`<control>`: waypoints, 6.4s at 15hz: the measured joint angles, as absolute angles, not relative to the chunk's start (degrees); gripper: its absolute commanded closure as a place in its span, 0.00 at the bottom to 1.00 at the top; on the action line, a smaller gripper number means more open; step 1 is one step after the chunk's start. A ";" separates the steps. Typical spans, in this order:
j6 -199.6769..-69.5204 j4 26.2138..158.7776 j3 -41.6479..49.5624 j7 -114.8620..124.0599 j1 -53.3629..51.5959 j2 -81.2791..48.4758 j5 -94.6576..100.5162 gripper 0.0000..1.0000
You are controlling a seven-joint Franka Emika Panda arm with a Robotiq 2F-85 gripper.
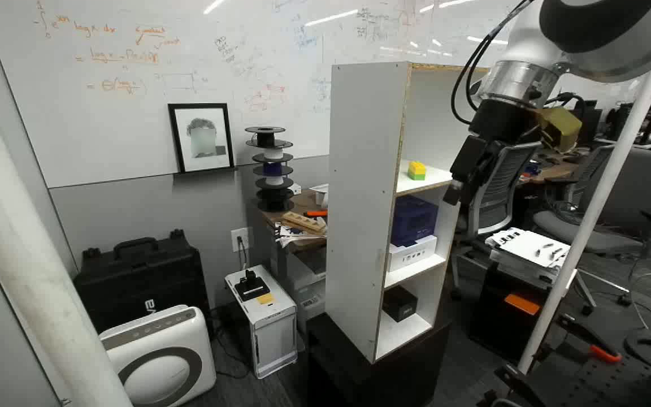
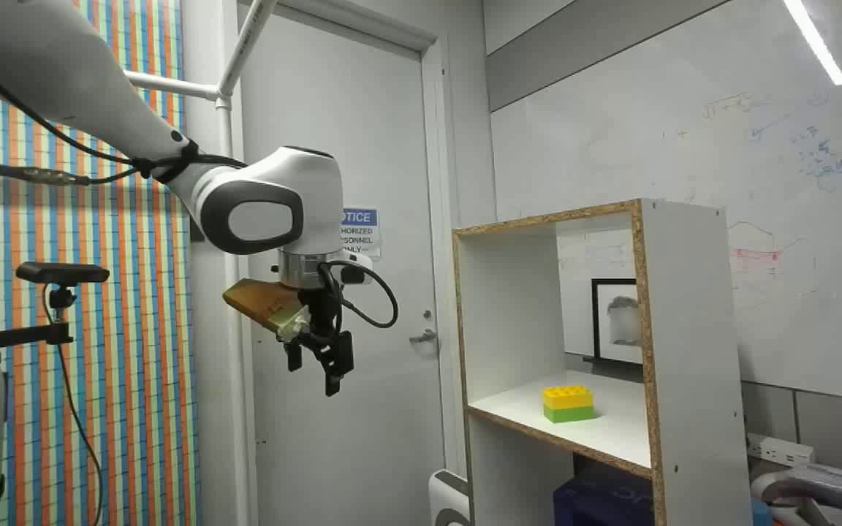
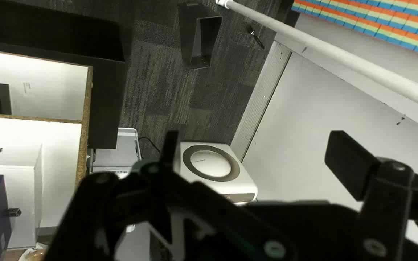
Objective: Remove the object from the top shelf and put it on the top of the cabinet
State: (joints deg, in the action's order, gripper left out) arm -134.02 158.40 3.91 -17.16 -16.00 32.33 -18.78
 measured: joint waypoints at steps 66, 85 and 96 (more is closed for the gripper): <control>-146.29 150.54 -0.33 -7.28 10.62 28.69 -15.33 0.82; -152.64 115.92 3.67 3.52 8.41 9.40 -10.57 0.38; -143.93 111.01 3.50 5.57 5.42 6.33 -10.88 0.00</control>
State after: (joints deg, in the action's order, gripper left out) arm -143.93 111.01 3.50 5.57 5.42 6.33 -10.88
